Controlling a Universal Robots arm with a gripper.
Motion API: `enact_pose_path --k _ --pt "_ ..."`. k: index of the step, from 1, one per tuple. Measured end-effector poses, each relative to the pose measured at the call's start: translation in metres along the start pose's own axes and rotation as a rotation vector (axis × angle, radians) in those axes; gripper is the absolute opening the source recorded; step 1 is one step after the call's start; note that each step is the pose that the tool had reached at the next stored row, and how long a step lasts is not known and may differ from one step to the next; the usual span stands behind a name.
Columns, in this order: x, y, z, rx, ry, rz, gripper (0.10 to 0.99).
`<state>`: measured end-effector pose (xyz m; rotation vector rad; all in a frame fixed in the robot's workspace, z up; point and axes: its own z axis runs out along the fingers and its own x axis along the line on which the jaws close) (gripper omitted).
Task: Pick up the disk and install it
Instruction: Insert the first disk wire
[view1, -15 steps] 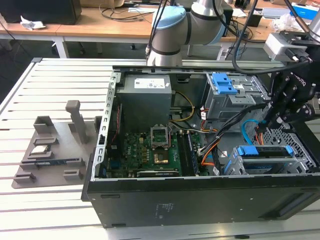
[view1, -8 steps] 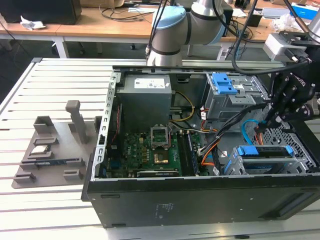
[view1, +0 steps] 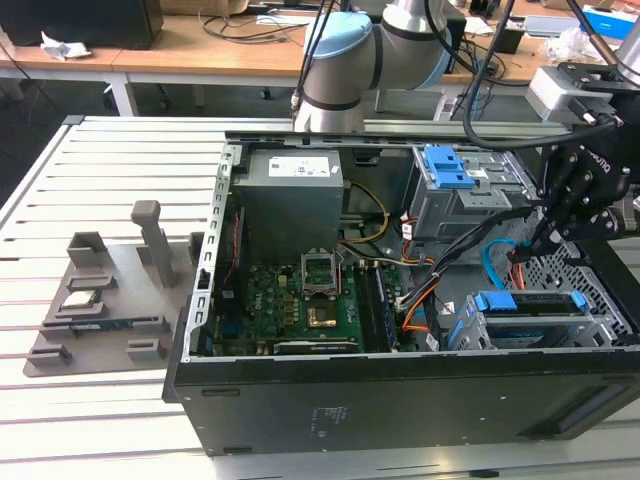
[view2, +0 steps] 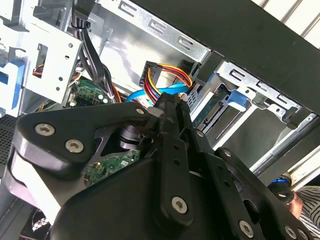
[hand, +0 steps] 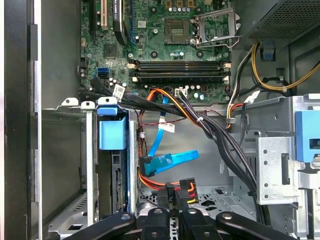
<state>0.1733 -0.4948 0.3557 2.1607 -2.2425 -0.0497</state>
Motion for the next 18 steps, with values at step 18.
enact_pose_path --k 18 --pt "0.0238 -0.0009 0.0002 0.001 0.0163 0.001 0.165"
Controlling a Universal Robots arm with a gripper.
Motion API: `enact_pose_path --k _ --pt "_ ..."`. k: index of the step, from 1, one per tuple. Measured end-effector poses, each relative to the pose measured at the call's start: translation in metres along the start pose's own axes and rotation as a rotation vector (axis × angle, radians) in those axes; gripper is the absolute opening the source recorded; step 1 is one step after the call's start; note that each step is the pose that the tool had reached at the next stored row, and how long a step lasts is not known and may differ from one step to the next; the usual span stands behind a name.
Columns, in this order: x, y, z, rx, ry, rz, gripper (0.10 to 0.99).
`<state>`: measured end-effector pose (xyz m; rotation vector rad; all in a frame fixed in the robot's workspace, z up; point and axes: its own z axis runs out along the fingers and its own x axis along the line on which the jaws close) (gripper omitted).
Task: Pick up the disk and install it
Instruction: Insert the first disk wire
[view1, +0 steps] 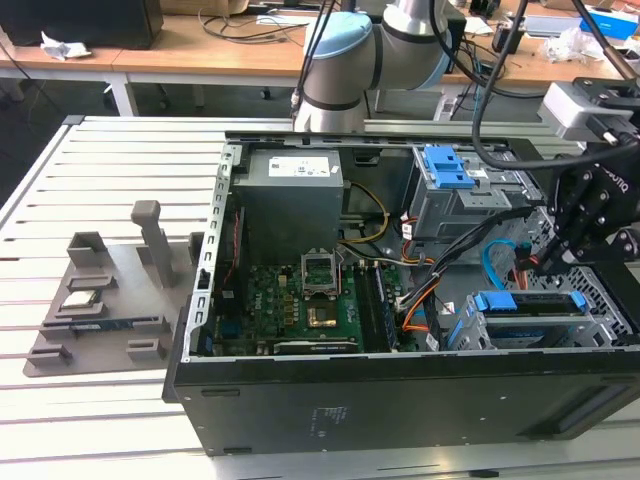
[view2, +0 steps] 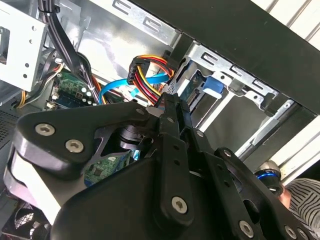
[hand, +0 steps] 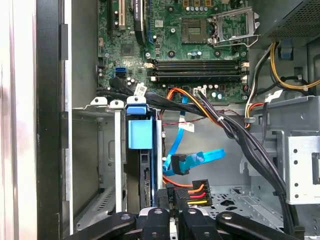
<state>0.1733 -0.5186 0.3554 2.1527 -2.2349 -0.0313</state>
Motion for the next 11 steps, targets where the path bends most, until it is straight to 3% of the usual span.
enact_pose_path --k 8,11 --pt "0.0109 -0.0005 0.0007 0.000 0.0018 0.000 0.165" --pt "0.0128 -0.0026 0.0057 0.000 0.0055 0.000 0.165"
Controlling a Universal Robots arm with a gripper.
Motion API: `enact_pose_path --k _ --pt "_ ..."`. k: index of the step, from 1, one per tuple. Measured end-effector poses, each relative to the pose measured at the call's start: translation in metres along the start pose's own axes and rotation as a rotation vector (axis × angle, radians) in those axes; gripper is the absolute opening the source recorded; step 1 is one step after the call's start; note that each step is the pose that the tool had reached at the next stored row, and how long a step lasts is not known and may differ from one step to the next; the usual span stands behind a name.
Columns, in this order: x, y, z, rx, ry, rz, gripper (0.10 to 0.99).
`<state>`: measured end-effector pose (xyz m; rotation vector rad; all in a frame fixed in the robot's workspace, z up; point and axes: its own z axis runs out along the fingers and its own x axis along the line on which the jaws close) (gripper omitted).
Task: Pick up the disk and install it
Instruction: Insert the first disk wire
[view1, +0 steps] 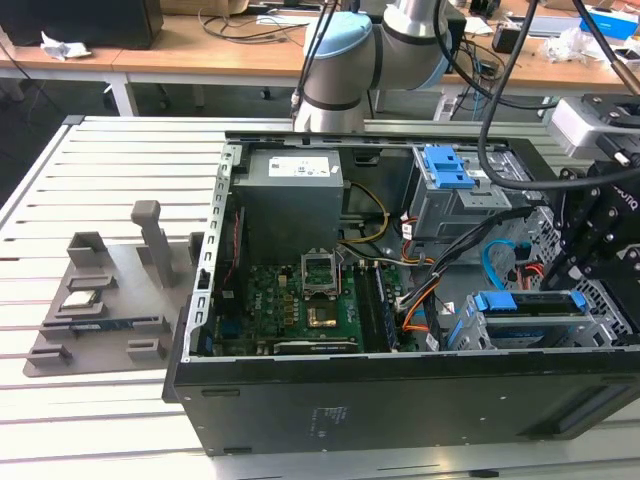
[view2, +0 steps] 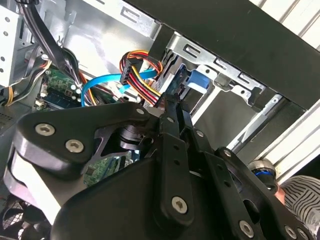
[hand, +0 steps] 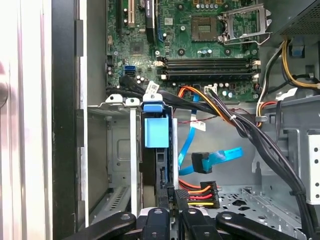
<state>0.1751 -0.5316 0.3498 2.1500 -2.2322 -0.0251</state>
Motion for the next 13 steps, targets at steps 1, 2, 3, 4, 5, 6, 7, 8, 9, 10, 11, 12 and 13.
enact_pose_path --k 1,2,3,4,5,6,7,8,9,10,11,12,13 --pt "0.0001 -0.0006 0.0013 0.000 0.0005 0.000 0.165" --pt "0.0003 -0.0008 0.0018 0.000 0.0012 0.000 0.165" --pt "0.0010 -0.0009 0.0023 0.000 0.0019 0.000 0.165" --pt "0.0019 -0.0011 0.0027 0.000 0.0022 0.000 0.165" --pt "0.0029 -0.0012 0.0032 0.000 0.0030 0.000 0.165" --pt "0.0035 -0.0014 0.0035 0.000 0.0034 0.000 0.165" --pt "0.0038 -0.0015 0.0041 0.000 0.0033 0.000 0.165" --pt "0.0039 -0.0018 0.0047 0.000 0.0035 0.000 0.165" --pt "0.0039 -0.0021 0.0050 0.000 0.0037 0.000 0.165" --pt "0.0038 -0.0023 0.0056 0.000 0.0036 0.000 0.165" --pt "0.0037 -0.0025 0.0061 0.000 0.0037 0.000 0.165" --pt "0.0036 -0.0028 0.0064 0.000 0.0037 0.000 0.165" --pt "0.0036 -0.0031 0.0066 0.000 0.0038 0.000 0.165"
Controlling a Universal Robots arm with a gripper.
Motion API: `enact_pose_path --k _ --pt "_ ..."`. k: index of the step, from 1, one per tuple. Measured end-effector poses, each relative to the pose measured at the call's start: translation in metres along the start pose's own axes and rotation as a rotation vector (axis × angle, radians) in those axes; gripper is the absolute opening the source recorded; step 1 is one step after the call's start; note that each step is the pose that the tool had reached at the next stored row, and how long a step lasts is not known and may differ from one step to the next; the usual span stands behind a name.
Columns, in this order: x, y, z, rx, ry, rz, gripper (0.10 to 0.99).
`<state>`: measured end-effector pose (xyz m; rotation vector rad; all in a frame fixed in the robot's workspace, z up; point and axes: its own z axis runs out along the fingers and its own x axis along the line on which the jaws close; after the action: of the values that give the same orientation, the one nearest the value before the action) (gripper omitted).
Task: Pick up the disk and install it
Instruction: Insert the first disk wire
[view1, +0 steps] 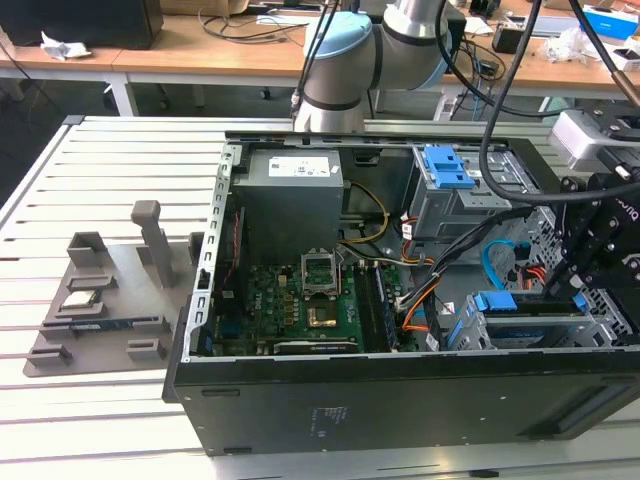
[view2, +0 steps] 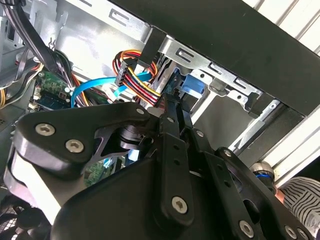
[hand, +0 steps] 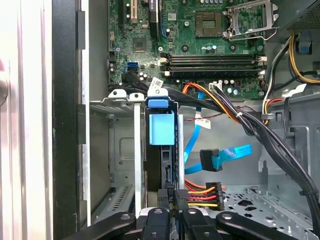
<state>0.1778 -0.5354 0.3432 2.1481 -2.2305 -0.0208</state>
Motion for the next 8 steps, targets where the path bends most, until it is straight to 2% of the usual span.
enact_pose_path --k 8 --pt "-0.0001 -0.0013 0.0062 0.000 0.0003 0.000 0.165"
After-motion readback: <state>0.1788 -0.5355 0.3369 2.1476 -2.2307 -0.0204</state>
